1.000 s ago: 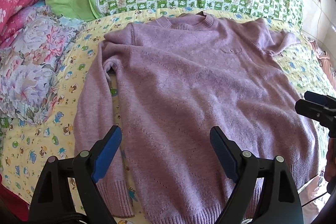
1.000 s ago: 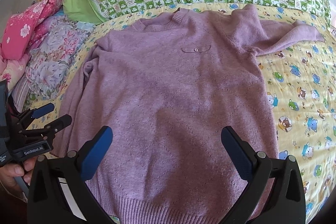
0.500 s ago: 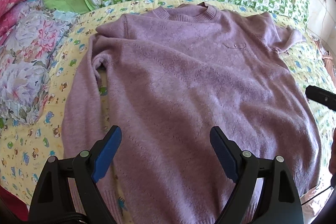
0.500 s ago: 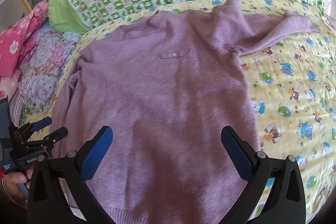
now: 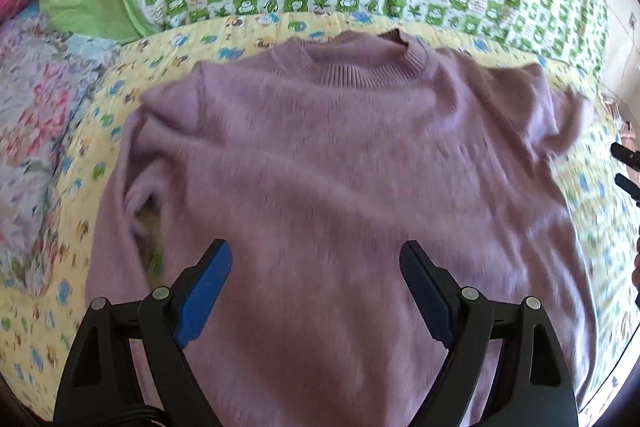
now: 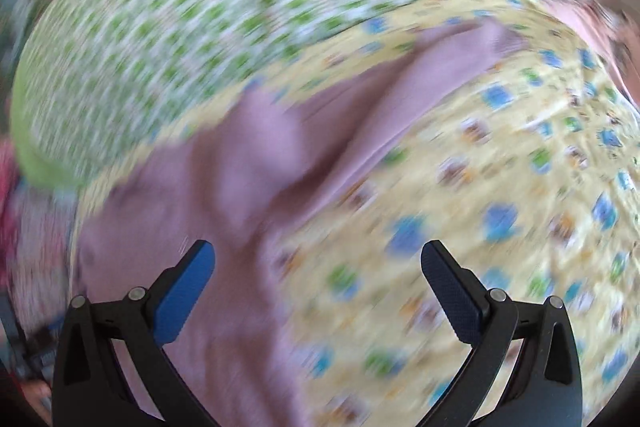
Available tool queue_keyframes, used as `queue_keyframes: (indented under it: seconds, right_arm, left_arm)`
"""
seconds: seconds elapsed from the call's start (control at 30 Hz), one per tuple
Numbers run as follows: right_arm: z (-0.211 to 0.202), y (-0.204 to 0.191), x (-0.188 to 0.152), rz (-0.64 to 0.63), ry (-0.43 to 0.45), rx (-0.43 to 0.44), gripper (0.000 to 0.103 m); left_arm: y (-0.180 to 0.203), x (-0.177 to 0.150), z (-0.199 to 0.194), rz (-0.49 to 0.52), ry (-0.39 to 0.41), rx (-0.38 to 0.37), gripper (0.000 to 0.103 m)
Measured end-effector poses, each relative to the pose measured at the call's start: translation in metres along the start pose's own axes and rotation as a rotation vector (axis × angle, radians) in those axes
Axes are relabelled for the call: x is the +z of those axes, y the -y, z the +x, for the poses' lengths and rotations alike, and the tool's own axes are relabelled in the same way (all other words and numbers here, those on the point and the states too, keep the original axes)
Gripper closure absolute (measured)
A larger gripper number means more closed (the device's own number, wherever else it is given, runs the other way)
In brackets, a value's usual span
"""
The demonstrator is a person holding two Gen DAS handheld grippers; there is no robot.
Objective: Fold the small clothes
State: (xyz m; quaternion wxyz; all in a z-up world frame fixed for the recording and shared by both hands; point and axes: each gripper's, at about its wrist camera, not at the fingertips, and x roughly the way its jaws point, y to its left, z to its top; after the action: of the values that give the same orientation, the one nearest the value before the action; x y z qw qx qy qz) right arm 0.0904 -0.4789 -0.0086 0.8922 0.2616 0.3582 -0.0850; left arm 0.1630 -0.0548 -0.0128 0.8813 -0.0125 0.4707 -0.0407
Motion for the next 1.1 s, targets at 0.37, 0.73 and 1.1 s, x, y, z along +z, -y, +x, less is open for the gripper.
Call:
queue_keyframes:
  seconds: [0.37,0.73,1.1]
  right_arm:
    - [0.066,0.131,0.105,0.4,0.111,-0.026,0.035]
    - [0.052,0.098,0.141,0.328,0.198,0.092,0.092]
    - [0.043,-0.222,-0.009,-0.159,-0.212,0.744,0.076]
  left_arm:
    - [0.022,0.068,0.066,-0.019,-0.021,0.044,0.016]
    - [0.006,0.103,0.148,-0.058,-0.108,0.106,0.016]
    - [-0.057,0.065,0.077,-0.21,-0.086,-0.087,0.016]
